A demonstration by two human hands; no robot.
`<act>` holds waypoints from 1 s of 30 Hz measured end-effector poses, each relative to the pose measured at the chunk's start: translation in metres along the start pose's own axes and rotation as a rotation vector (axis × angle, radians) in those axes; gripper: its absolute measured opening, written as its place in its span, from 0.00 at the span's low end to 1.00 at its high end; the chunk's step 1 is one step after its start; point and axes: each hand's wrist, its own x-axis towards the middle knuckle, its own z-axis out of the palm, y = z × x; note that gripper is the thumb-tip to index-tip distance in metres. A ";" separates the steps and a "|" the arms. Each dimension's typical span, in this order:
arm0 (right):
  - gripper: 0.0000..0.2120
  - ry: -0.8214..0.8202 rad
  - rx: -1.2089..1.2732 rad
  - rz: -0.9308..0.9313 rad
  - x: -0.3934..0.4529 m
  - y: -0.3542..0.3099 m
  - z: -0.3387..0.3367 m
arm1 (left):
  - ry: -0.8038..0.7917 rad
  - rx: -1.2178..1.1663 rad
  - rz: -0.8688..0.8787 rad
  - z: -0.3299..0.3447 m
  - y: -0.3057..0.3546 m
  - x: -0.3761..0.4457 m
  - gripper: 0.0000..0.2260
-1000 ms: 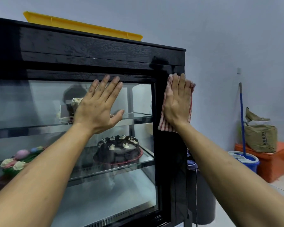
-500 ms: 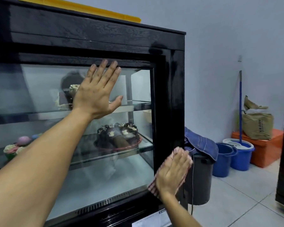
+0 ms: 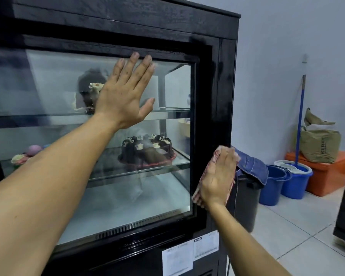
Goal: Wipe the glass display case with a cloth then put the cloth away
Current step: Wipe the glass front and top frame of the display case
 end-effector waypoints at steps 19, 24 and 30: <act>0.31 -0.171 0.057 0.330 -0.087 0.040 -0.010 | -0.007 0.014 -0.026 -0.001 0.001 -0.002 0.37; 0.31 -0.058 0.015 0.521 -0.108 0.030 0.006 | -0.006 0.022 -0.029 -0.001 0.001 -0.001 0.37; 0.29 0.071 -0.032 0.113 0.023 -0.026 0.005 | 0.001 0.013 -0.028 0.000 0.001 -0.002 0.37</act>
